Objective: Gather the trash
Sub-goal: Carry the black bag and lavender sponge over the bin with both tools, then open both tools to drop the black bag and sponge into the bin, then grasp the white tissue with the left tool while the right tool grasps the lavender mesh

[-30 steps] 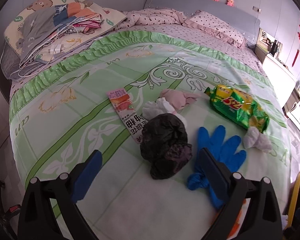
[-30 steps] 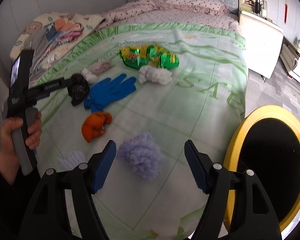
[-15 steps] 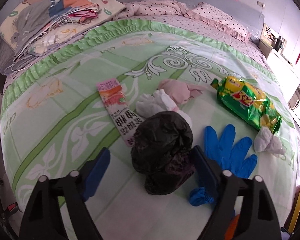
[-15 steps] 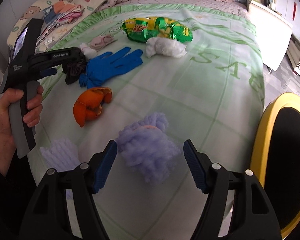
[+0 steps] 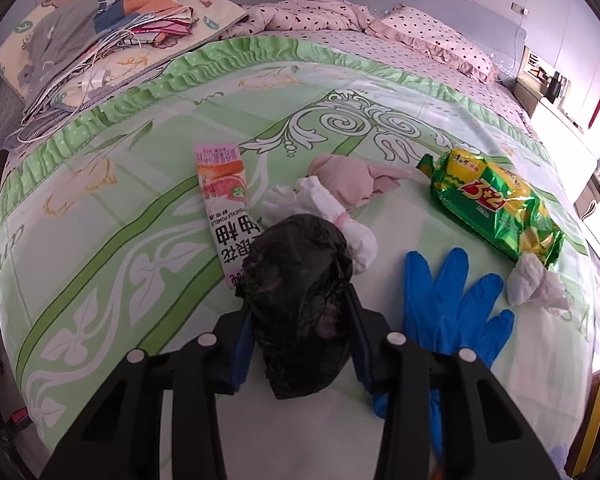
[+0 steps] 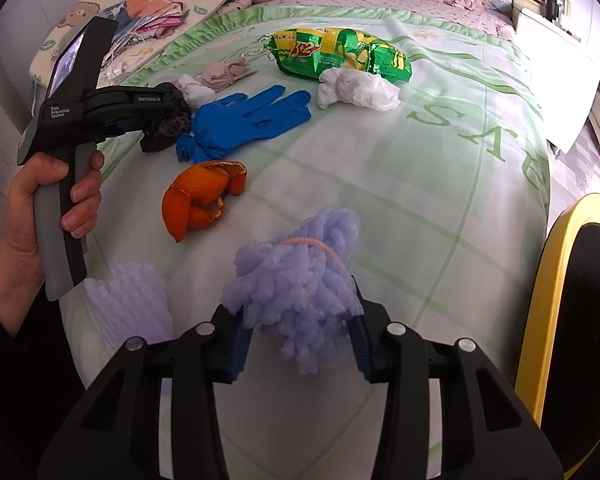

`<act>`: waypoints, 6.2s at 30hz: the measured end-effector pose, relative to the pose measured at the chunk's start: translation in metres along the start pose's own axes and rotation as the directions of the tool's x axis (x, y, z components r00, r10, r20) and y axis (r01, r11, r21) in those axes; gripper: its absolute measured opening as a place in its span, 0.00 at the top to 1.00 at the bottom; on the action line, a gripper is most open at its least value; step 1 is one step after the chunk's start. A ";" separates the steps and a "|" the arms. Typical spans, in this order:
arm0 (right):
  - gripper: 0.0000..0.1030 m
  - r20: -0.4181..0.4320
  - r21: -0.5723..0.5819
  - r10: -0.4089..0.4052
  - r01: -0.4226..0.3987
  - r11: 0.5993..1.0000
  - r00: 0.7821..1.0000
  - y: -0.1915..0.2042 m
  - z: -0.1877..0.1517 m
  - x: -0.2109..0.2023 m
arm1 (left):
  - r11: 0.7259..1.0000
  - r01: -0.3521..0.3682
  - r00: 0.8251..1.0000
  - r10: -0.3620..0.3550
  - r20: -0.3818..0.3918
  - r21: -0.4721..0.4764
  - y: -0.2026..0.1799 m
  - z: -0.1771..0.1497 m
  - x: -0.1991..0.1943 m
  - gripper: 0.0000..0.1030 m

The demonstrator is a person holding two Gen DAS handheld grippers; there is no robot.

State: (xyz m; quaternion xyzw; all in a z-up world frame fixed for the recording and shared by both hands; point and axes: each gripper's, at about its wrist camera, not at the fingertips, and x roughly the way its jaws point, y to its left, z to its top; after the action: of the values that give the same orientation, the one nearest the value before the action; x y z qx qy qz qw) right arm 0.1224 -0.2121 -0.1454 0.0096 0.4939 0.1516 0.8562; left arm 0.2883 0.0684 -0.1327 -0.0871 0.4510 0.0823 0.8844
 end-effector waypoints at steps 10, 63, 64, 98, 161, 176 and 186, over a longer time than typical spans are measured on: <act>0.62 0.071 0.070 0.014 -0.019 0.997 0.997 -0.013 0.006 -0.020 | 0.997 0.052 0.998 -0.049 0.045 -0.055 0.007 -0.002 -0.031 0.63; 0.61 0.315 0.300 -0.189 0.091 0.949 0.930 -0.173 -0.021 -0.234 | 0.877 0.329 0.932 -0.361 0.027 0.350 -0.233 -0.088 -0.197 0.63; 0.61 0.315 0.305 -0.193 0.093 0.948 0.929 -0.177 -0.024 -0.236 | 0.870 0.336 0.930 -0.368 0.020 0.362 -0.241 -0.091 -0.198 0.63; 0.55 0.241 0.455 -0.233 0.102 0.885 0.942 -0.269 -0.054 -0.214 | 0.797 0.452 0.892 -0.411 -0.189 0.400 -0.321 -0.149 -0.148 0.62; 0.31 0.293 0.111 0.074 -0.111 0.988 0.953 -0.041 0.008 -0.167 | 0.995 0.045 0.997 -0.051 0.063 0.093 -0.047 -0.003 -0.093 0.20; 0.31 0.111 -0.067 0.179 -0.172 0.983 0.978 0.027 0.002 -0.077 | 1.000 0.000 1.000 0.001 -0.027 0.022 -0.018 0.017 -0.010 0.20; 0.31 -0.006 -0.173 0.179 -0.177 0.969 0.984 0.063 0.000 -0.024 | 1.000 0.012 0.998 -0.013 -0.064 -0.005 -0.025 0.028 0.026 0.22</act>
State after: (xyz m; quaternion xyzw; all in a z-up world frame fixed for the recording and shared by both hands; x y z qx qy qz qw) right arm 0.0951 -0.1586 -0.1147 -0.0195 0.4719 0.2699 0.8391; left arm 0.3309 0.0523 -0.1351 -0.0948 0.4784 0.0750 0.8698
